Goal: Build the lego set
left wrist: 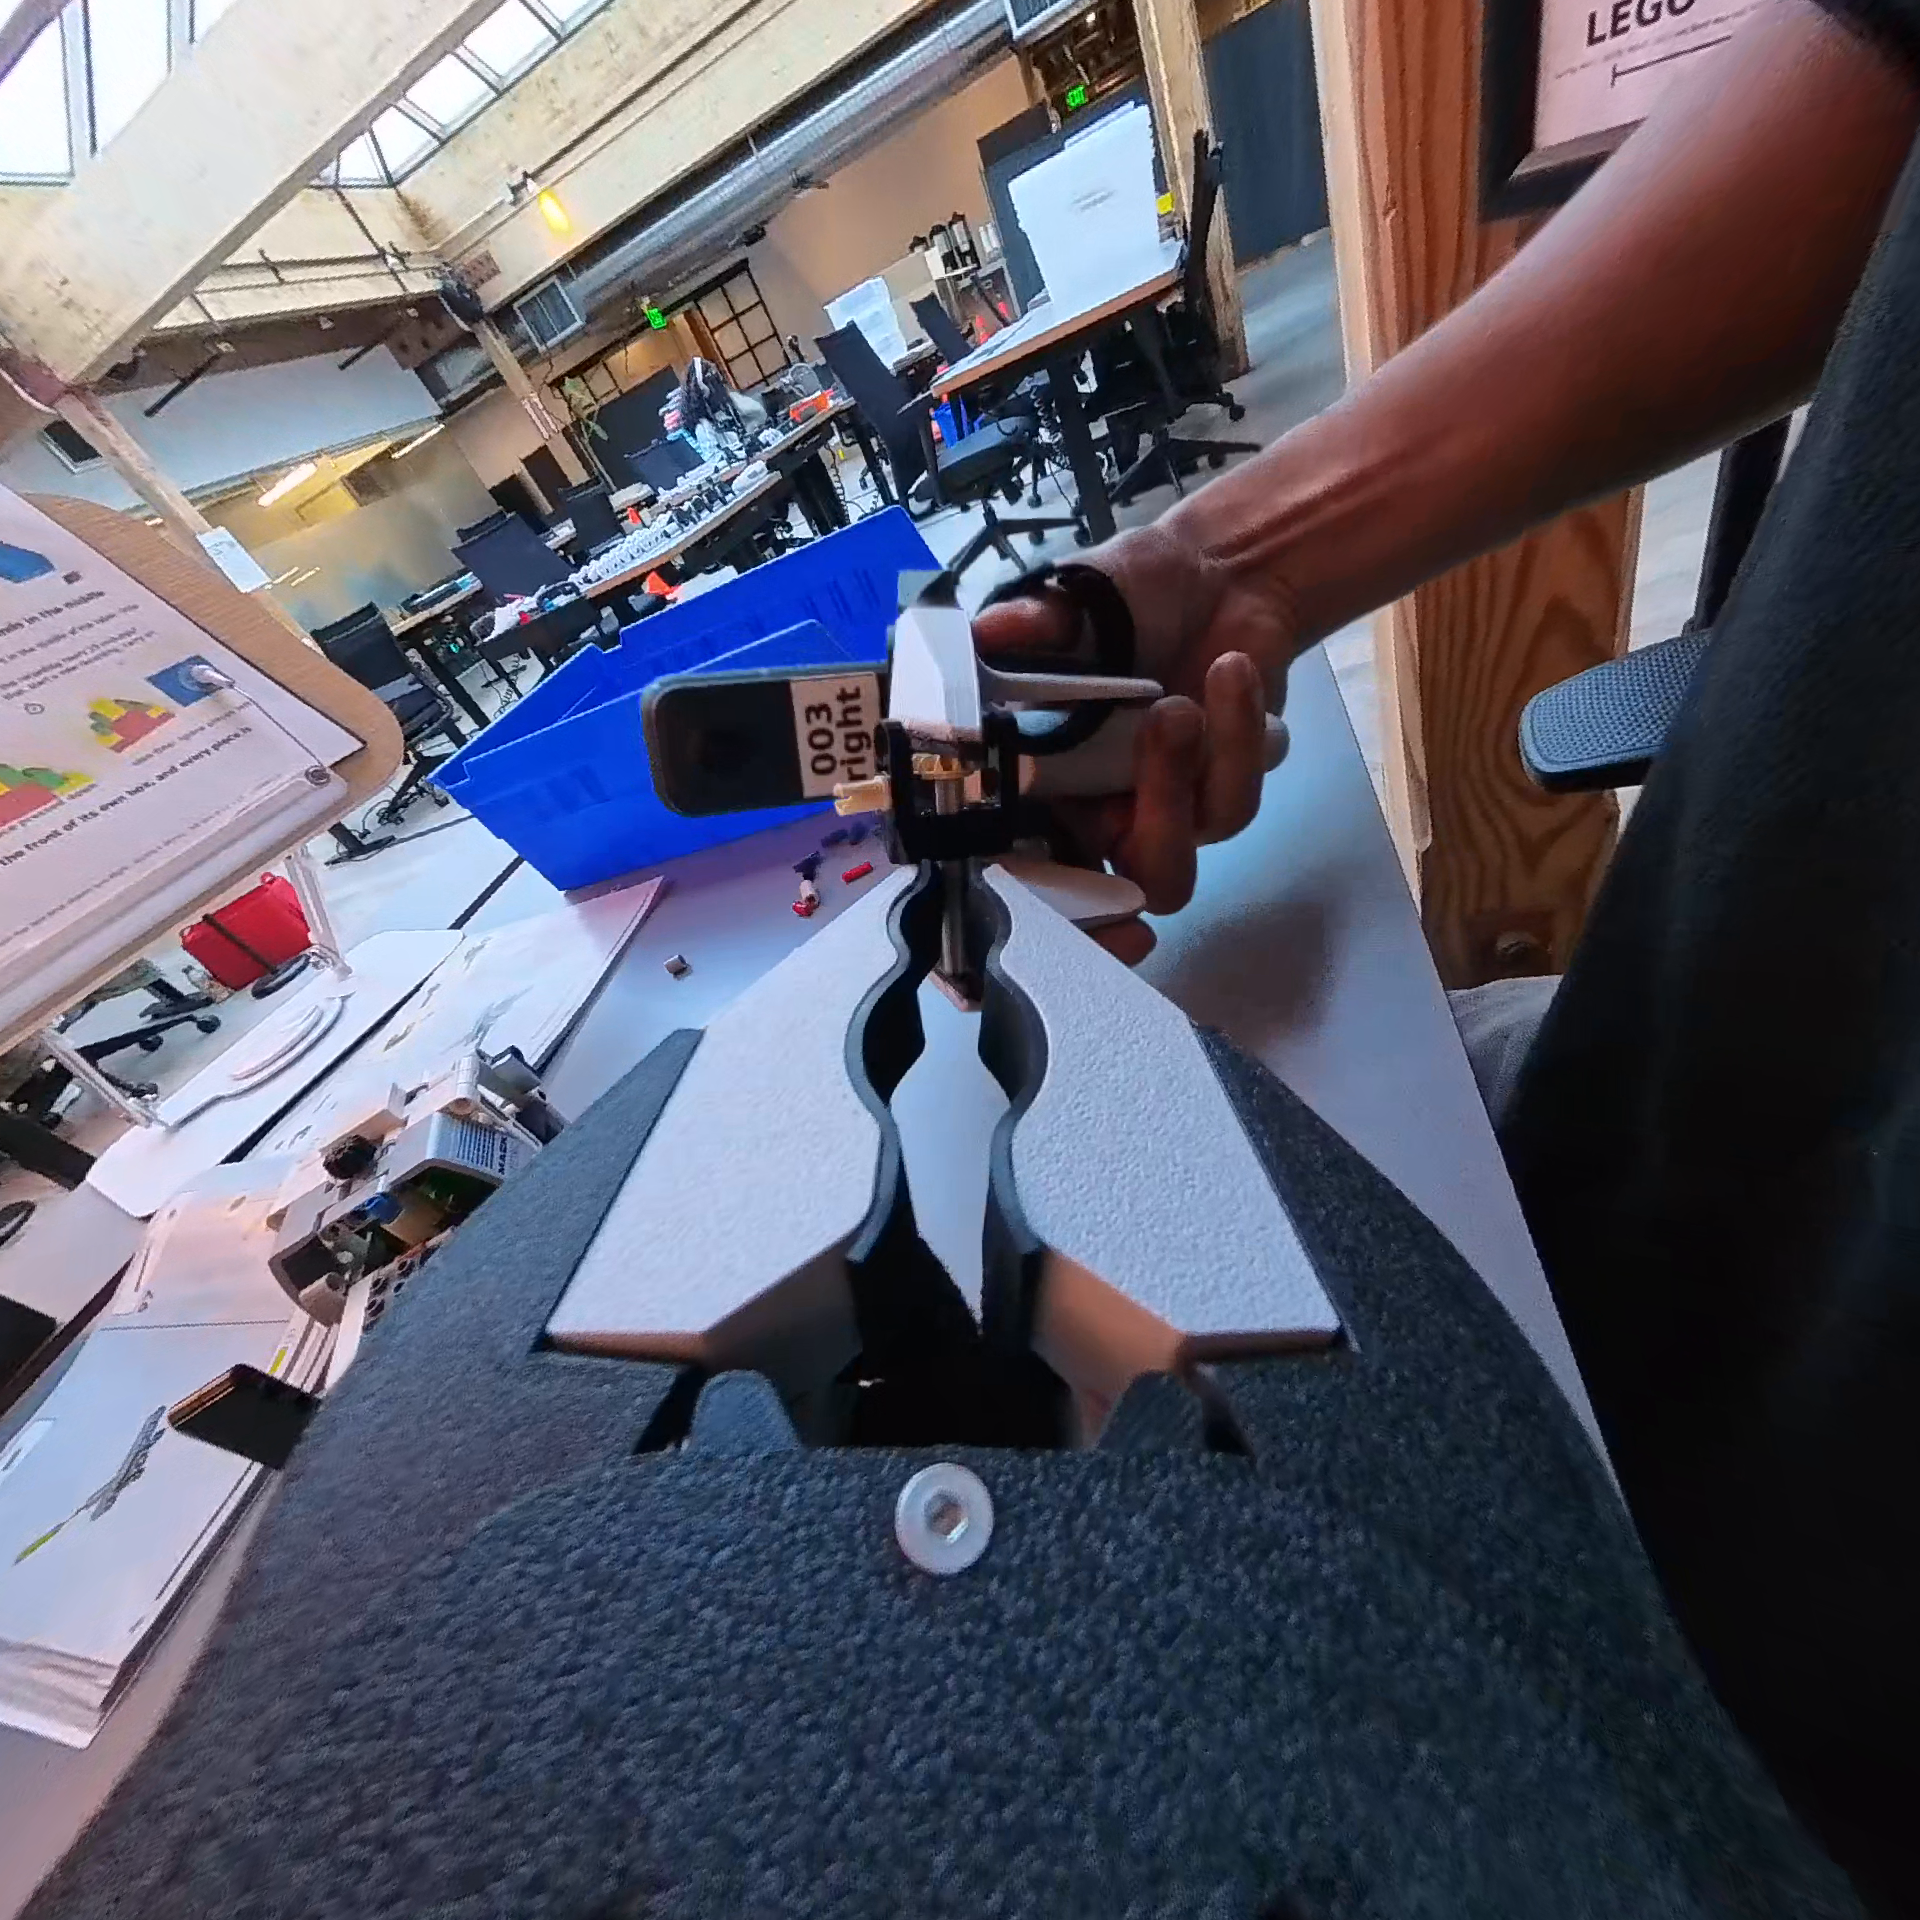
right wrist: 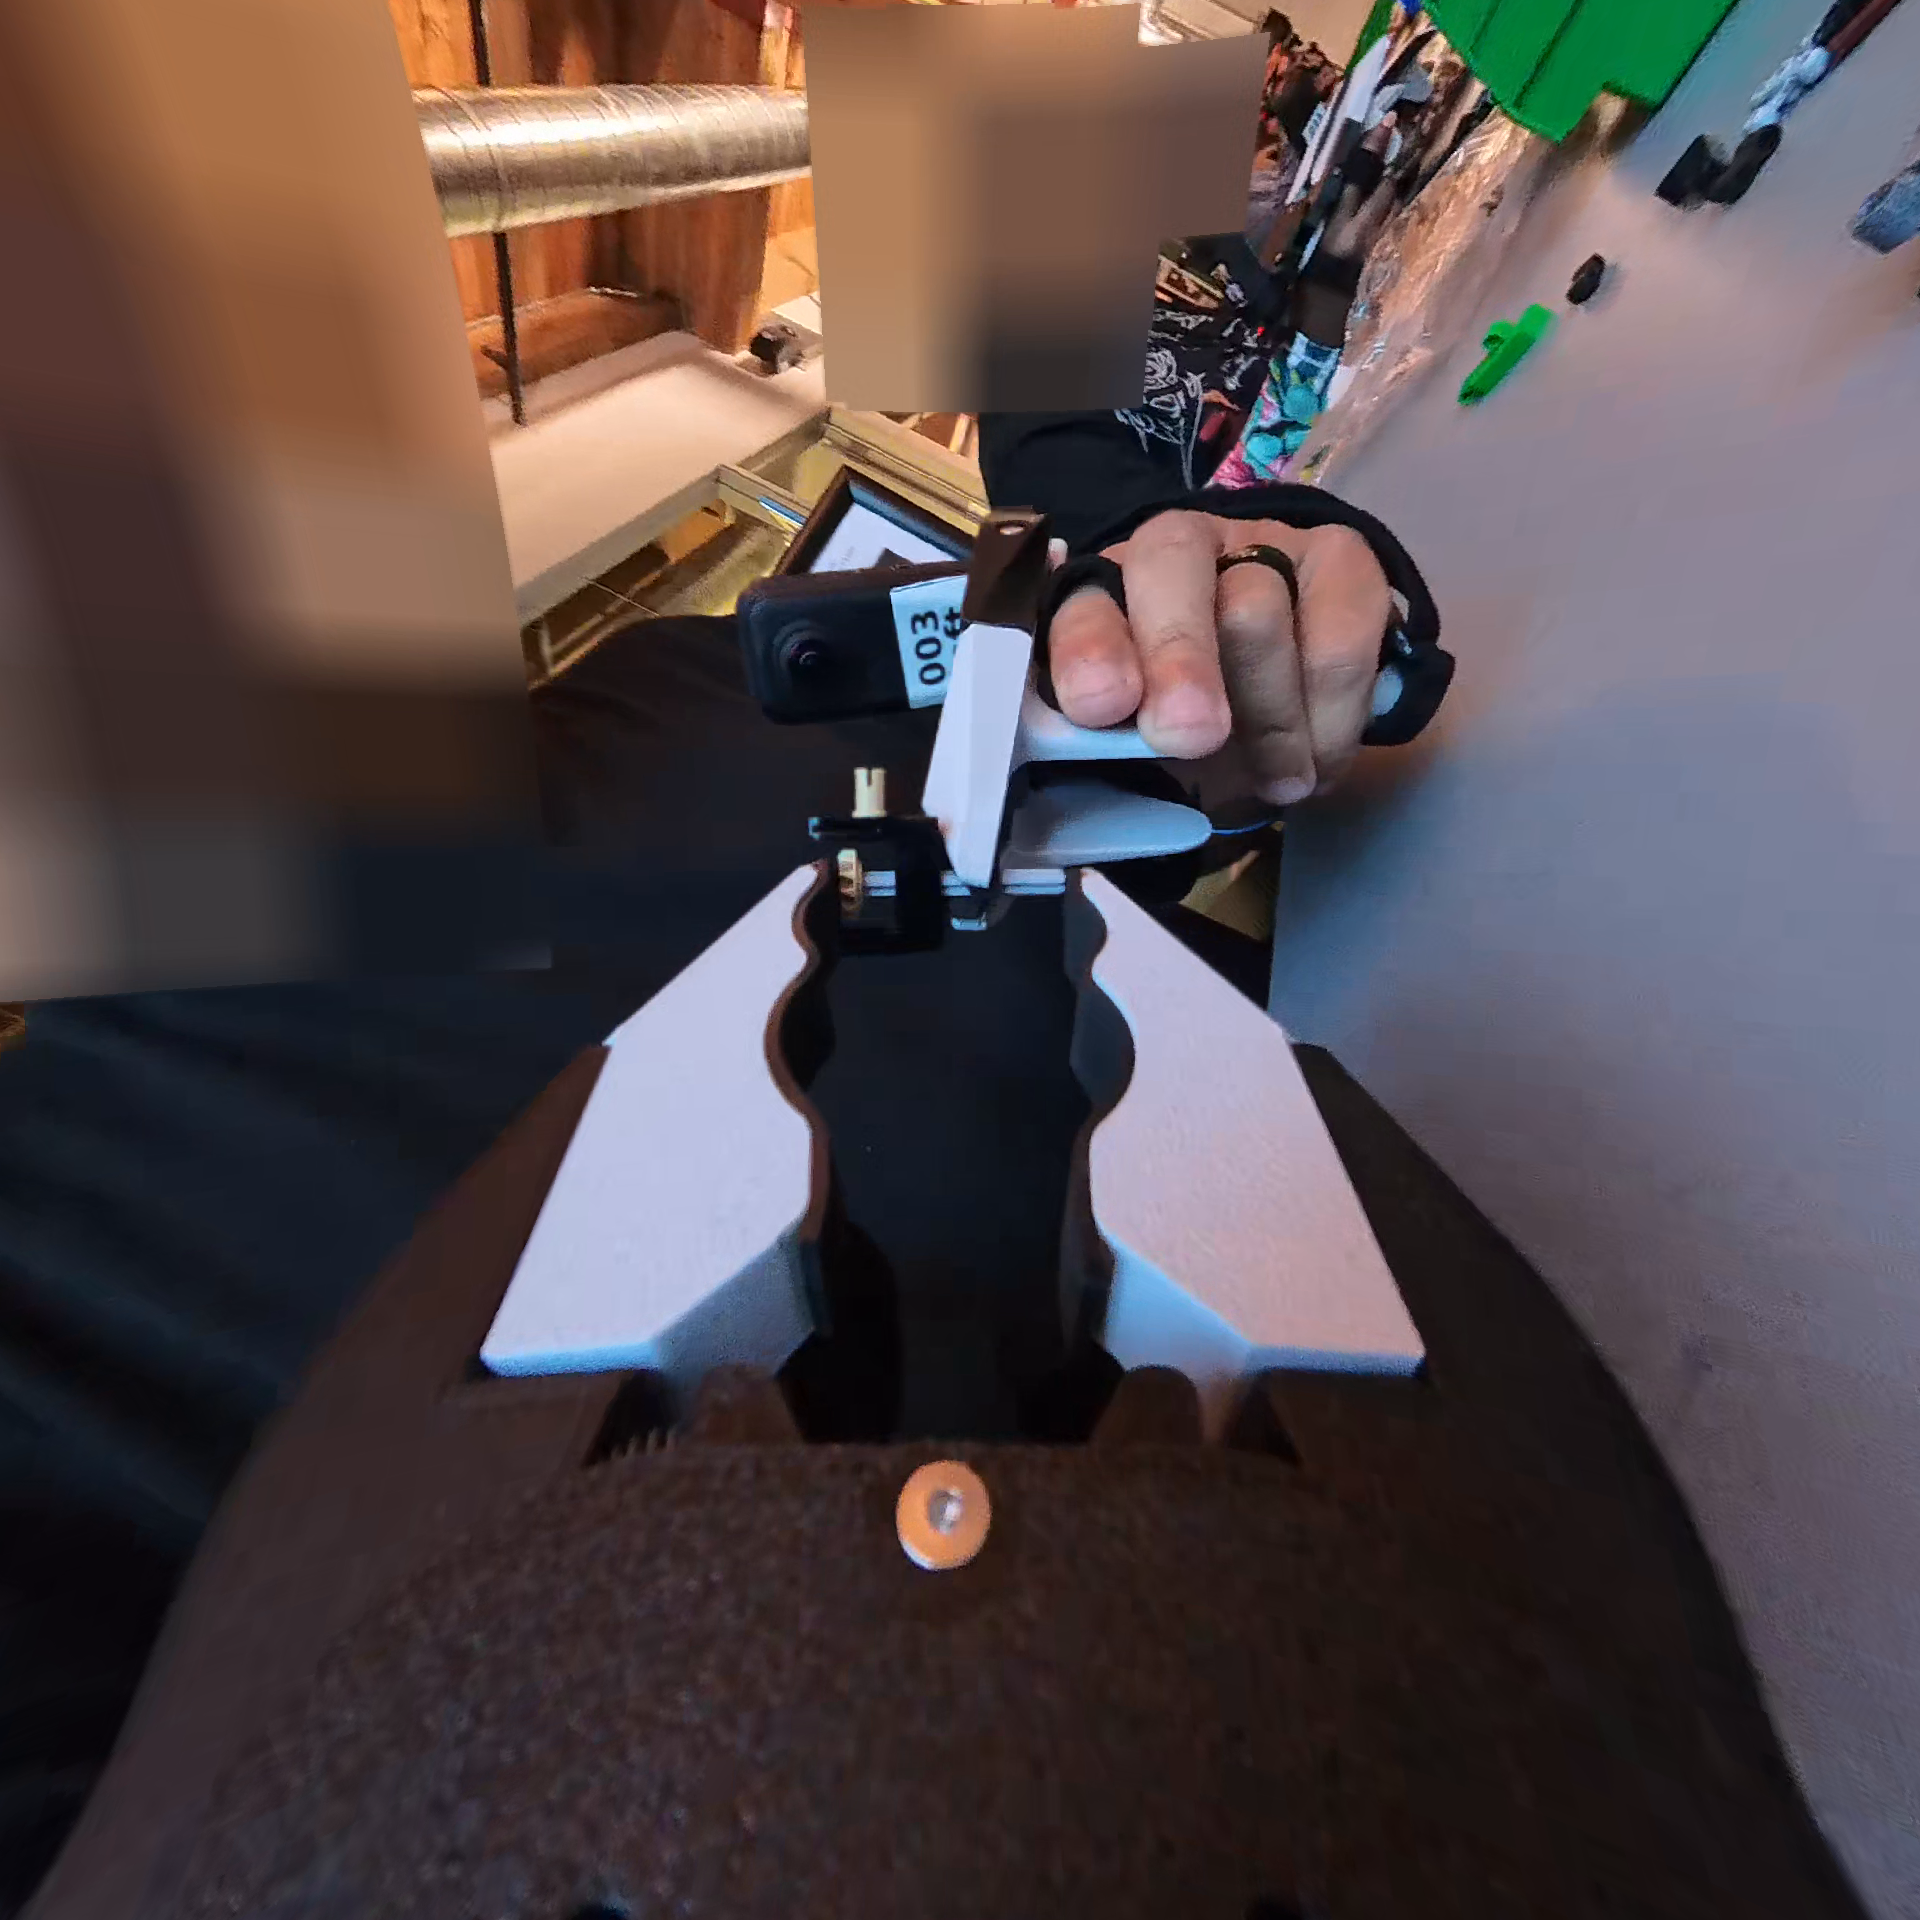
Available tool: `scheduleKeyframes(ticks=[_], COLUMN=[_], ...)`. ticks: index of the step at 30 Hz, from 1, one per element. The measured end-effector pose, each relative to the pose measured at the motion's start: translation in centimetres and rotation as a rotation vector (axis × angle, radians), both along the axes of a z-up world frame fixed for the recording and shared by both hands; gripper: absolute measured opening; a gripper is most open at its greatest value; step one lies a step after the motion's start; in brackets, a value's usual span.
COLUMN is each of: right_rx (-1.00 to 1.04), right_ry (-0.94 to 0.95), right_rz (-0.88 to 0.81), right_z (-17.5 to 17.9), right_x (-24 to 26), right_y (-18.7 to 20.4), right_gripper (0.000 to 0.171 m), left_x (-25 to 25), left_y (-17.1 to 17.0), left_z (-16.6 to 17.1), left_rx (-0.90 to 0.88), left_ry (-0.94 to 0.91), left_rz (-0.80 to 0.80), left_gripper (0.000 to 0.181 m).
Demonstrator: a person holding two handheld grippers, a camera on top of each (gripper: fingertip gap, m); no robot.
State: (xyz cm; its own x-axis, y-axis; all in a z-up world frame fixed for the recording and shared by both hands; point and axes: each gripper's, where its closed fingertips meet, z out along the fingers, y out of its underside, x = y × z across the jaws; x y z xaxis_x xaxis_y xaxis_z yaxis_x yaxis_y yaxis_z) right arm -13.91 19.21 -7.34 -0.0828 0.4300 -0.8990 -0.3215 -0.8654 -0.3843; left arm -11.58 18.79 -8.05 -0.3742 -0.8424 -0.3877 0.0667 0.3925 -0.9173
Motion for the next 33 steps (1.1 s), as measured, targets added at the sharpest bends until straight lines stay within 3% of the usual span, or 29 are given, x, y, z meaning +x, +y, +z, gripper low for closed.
scheduleKeyframes(ticks=[12, 16, 18, 21, 26, 30, 33], right_rx=[-0.046, -0.040, 0.004, 0.132, 0.435, 0.623, 0.668], right_ry=[0.136, 0.042, -0.037, -0.257, -0.957, -1.378, -1.530], right_rz=[-0.004, -0.067, -0.154, -0.353, -0.535, -0.523, -0.471], right_z=[-0.5, -1.4, -1.3, -0.8, -3.2, -4.2, -4.8], right_x=[0.1, 0.3, 1.4, 3.7, 3.3, 2.3, 2.7], right_y=[-0.3, 0.4, 1.2, 2.1, 1.4, 1.5, 1.7], right_gripper=[0.041, 0.042, 0.058, 0.053, 0.061, 0.048, 0.040], left_x=[0.1, 0.3, 0.4, 0.6, 0.8, 0.4, 0.1], left_y=[-0.2, 0.2, 0.7, 1.7, 2.8, 2.3, 1.6], left_z=[-0.7, -1.6, -2.3, -3.5, -4.9, -6.1, -6.0], left_rx=[-0.026, -0.089, -0.161, -0.338, -0.627, -0.687, -0.702], left_ry=[0.093, 0.175, 0.237, 0.340, 0.524, 0.683, 0.735], left_rz=[-0.019, 0.008, 0.041, 0.102, 0.157, 0.139, 0.088], left_gripper=[0.000, 0.001, 0.001, 0.001, 0.001, 0.001, 0.001])
